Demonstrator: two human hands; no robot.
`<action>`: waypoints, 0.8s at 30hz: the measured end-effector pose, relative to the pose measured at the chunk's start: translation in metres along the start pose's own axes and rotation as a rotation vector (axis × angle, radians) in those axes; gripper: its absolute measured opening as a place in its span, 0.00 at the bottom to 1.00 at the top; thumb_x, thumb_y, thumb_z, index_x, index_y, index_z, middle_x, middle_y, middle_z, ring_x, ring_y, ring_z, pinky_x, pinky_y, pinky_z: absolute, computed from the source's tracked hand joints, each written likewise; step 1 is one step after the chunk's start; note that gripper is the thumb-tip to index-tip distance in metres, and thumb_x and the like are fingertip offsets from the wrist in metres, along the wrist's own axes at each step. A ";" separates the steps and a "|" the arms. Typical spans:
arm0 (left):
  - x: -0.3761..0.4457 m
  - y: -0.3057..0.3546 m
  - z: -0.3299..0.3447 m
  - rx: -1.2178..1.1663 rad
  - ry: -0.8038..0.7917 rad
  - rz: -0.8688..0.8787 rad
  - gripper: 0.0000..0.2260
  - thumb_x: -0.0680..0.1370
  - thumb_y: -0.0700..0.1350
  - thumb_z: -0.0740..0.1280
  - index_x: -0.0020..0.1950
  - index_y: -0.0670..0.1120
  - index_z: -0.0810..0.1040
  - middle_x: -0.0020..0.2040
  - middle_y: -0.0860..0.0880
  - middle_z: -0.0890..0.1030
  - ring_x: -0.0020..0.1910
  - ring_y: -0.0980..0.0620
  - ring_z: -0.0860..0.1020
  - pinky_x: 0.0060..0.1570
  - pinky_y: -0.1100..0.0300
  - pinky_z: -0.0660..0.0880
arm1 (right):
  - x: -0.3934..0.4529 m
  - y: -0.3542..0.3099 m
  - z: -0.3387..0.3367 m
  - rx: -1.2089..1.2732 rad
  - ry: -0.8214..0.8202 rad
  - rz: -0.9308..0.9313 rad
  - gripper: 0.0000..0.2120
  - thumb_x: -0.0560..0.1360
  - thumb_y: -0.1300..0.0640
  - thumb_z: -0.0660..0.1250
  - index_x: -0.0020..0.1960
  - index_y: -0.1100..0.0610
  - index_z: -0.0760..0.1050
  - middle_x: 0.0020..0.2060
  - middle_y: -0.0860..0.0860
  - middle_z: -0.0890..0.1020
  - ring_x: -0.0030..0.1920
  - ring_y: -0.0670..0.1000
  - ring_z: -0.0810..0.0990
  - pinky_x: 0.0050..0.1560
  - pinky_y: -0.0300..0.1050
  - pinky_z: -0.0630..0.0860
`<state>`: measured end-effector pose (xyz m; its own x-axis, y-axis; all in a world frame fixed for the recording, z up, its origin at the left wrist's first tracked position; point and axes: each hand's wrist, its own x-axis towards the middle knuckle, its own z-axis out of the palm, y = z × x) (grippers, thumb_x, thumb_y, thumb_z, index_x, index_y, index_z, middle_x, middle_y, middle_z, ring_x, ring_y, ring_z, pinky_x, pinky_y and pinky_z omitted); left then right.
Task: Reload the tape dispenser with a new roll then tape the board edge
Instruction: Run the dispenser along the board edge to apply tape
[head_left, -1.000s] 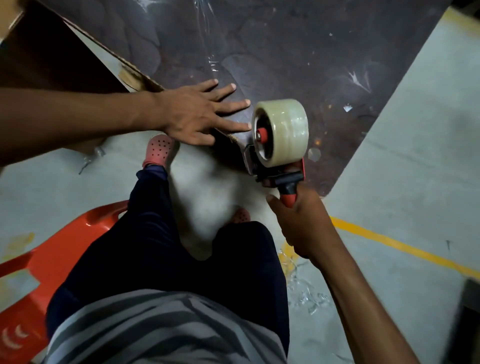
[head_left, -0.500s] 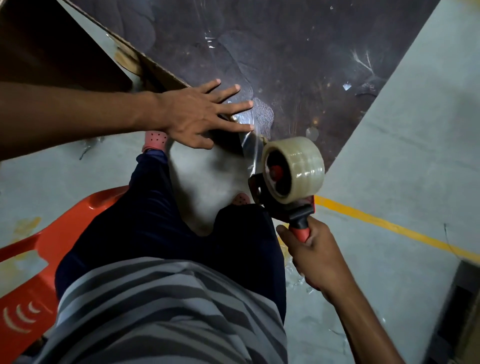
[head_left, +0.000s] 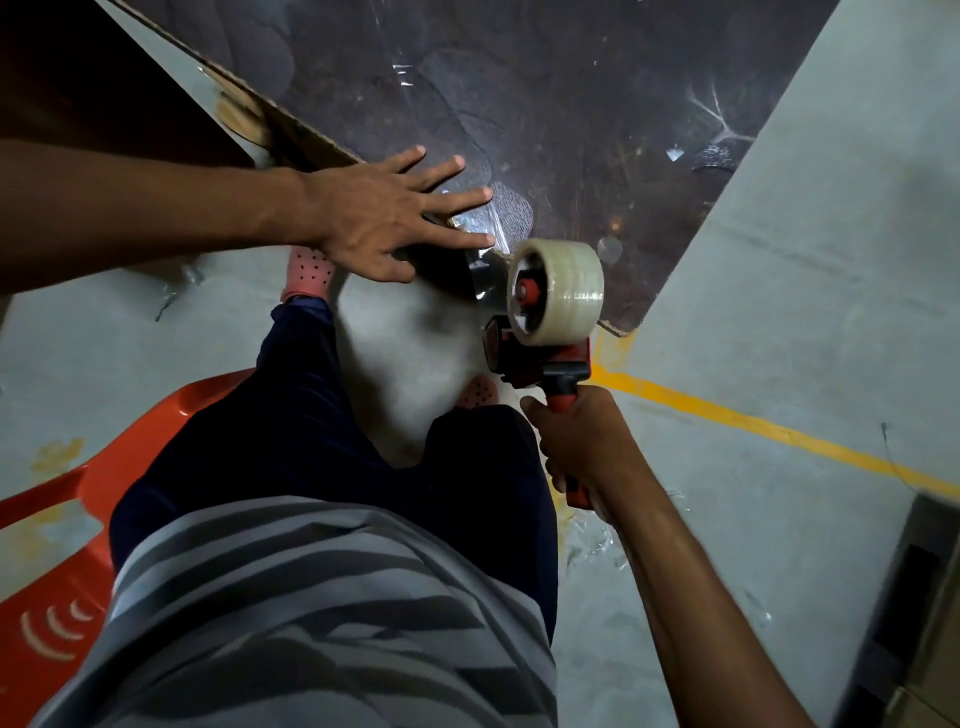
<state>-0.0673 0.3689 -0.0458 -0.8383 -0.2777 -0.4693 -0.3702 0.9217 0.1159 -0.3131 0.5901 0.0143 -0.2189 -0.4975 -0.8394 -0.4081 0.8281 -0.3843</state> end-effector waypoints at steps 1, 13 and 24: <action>0.000 0.000 0.000 0.002 0.000 0.002 0.39 0.74 0.64 0.46 0.84 0.66 0.33 0.86 0.47 0.33 0.83 0.37 0.33 0.82 0.33 0.43 | -0.001 0.000 0.000 0.008 0.005 0.006 0.17 0.80 0.52 0.69 0.35 0.55 0.71 0.24 0.56 0.75 0.20 0.57 0.71 0.29 0.48 0.72; -0.003 0.002 -0.010 -0.001 -0.023 -0.009 0.40 0.76 0.64 0.51 0.84 0.66 0.34 0.87 0.48 0.34 0.86 0.35 0.39 0.83 0.32 0.46 | -0.004 -0.007 0.003 -0.003 0.010 0.029 0.16 0.79 0.51 0.70 0.36 0.55 0.71 0.25 0.53 0.75 0.23 0.56 0.73 0.35 0.51 0.73; 0.000 0.000 0.000 0.020 0.004 -0.015 0.45 0.79 0.62 0.64 0.83 0.67 0.32 0.86 0.49 0.32 0.86 0.36 0.39 0.82 0.34 0.44 | -0.010 0.005 -0.004 -0.122 0.078 -0.008 0.19 0.78 0.50 0.71 0.31 0.50 0.69 0.23 0.49 0.73 0.23 0.53 0.72 0.29 0.42 0.69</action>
<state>-0.0669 0.3692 -0.0458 -0.8345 -0.2923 -0.4671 -0.3744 0.9227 0.0916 -0.3162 0.5981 0.0220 -0.2817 -0.5269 -0.8019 -0.5136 0.7887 -0.3378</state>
